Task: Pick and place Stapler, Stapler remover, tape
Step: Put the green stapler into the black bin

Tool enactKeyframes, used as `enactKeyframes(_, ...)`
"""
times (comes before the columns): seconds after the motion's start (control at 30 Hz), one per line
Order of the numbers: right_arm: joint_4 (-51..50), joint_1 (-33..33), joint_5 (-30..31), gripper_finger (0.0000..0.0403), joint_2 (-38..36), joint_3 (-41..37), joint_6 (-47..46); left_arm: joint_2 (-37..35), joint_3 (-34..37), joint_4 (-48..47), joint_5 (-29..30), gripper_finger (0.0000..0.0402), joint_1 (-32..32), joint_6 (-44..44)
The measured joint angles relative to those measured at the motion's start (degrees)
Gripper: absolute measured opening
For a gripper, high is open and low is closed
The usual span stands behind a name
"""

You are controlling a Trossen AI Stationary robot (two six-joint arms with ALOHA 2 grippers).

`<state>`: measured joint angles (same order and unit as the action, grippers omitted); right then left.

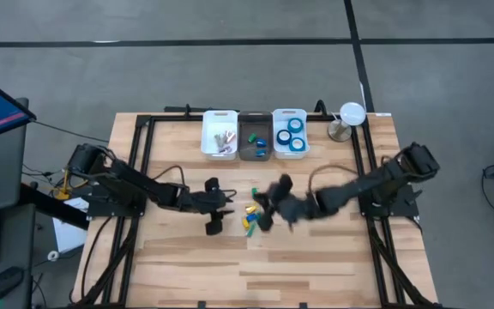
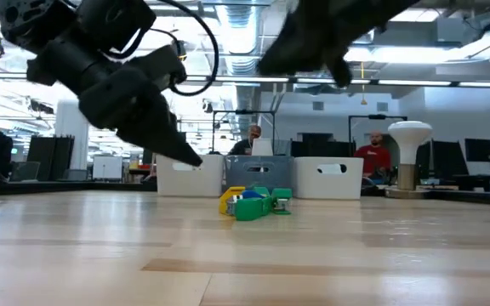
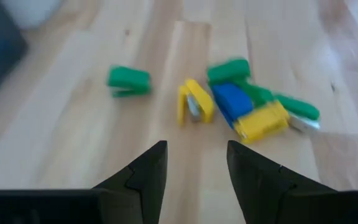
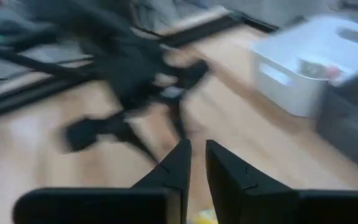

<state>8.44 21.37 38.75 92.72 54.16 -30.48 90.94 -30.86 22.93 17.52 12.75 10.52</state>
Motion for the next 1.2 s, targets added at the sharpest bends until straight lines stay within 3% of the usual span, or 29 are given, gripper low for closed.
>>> enactKeyframes(0.2, -17.7, -9.6, -20.2, 0.0019, 2.3, 7.1, -5.4, -7.2, 0.0, -9.7, -0.4, 0.0158, -2.0, 0.0)
enactKeyframes(0.4, -24.6, -15.8, -27.7, 0.0035, 8.2, 13.8, -5.6, -13.4, 0.2, -20.9, -0.7, 0.0158, -1.6, 1.9)
enactKeyframes(0.5, -26.5, -17.3, -31.5, 0.0057, 10.9, 15.3, -5.3, -15.5, 1.4, -21.1, -0.7, 0.0158, -1.3, 2.4)
enactKeyframes(0.67, -27.1, -19.3, -35.1, 0.0103, 15.0, 17.6, -5.6, -18.5, 3.8, -21.2, -0.7, 0.0158, -1.3, 3.3)
enactKeyframes(0.93, -25.8, -21.1, -35.9, 0.0180, 19.0, 17.9, -8.0, -20.6, 5.5, -21.1, -0.7, 0.0158, -1.2, 3.5)
enactKeyframes(1.2, -27.1, -24.6, -39.3, 0.0216, 16.3, 17.9, -7.5, -20.2, 5.6, -20.8, -0.7, 0.0158, -1.3, 3.5)
